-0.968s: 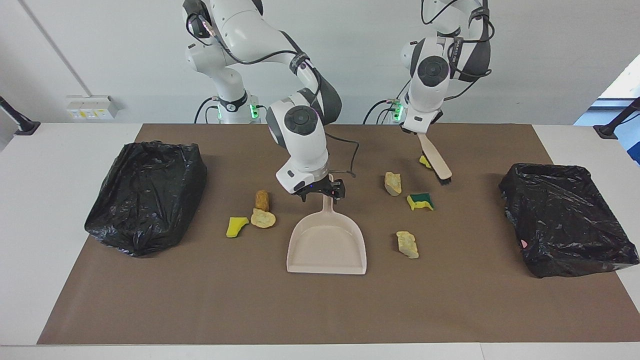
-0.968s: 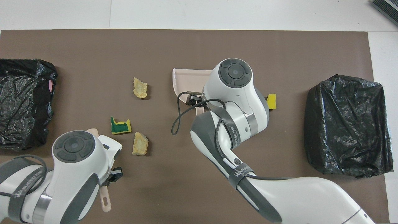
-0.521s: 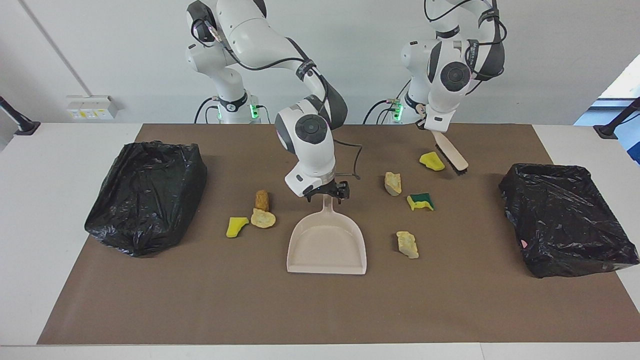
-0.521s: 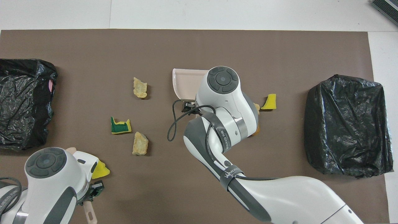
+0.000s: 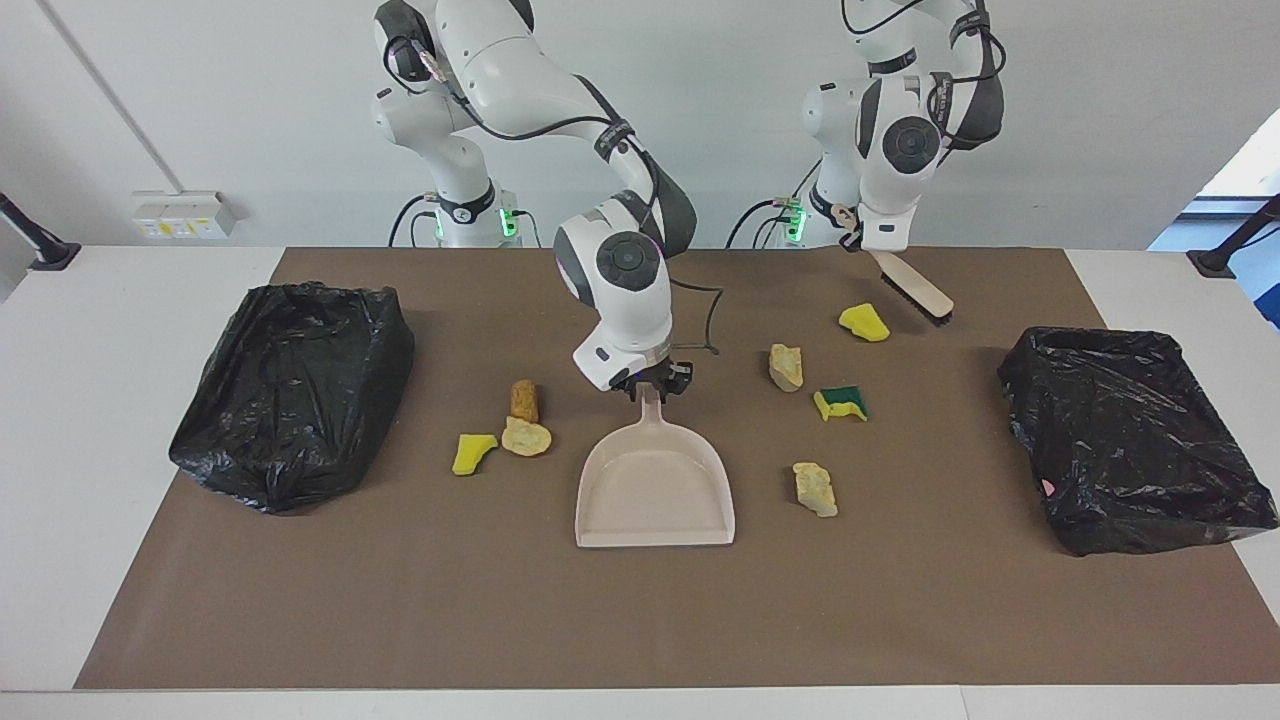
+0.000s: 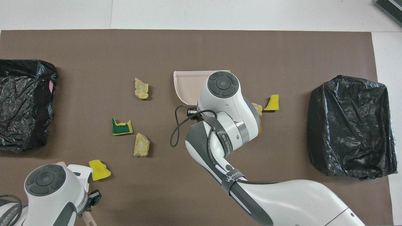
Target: Sweep and dump trash in bin
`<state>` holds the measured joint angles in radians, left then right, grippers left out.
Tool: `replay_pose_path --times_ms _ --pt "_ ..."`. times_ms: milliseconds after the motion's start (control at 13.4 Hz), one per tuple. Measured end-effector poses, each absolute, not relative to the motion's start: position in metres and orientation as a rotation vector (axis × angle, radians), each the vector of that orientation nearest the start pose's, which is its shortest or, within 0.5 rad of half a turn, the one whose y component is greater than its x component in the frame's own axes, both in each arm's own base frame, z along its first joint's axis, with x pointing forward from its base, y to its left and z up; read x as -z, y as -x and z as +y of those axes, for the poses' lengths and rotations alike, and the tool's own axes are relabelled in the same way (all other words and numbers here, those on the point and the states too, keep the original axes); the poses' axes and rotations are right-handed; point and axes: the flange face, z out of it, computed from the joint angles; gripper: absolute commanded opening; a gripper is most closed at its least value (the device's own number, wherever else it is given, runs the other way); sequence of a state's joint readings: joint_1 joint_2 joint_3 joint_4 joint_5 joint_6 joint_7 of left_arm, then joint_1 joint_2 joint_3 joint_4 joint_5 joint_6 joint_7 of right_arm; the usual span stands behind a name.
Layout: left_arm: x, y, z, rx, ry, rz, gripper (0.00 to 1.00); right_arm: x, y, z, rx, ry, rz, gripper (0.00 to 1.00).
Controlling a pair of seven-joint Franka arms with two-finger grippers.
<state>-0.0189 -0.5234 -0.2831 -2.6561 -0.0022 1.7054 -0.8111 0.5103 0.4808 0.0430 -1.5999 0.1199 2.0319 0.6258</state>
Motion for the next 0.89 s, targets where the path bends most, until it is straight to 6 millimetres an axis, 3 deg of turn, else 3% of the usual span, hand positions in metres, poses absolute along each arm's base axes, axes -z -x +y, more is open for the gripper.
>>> replay_pose_path --times_ms 595,744,893 --pt "-0.346 -0.328 -0.14 -0.375 2.726 -0.961 0.0 -0.358 -0.569 0.356 -0.219 3.068 0.174 0.0" --pt "-0.348 -0.344 -0.15 -0.392 2.751 -0.966 0.0 -0.383 -0.56 0.352 -0.247 3.077 0.084 0.0" --pt "-0.357 -0.371 -0.165 -0.386 2.791 -0.964 0.0 -0.426 -0.549 0.342 -0.26 3.076 -0.049 0.0"
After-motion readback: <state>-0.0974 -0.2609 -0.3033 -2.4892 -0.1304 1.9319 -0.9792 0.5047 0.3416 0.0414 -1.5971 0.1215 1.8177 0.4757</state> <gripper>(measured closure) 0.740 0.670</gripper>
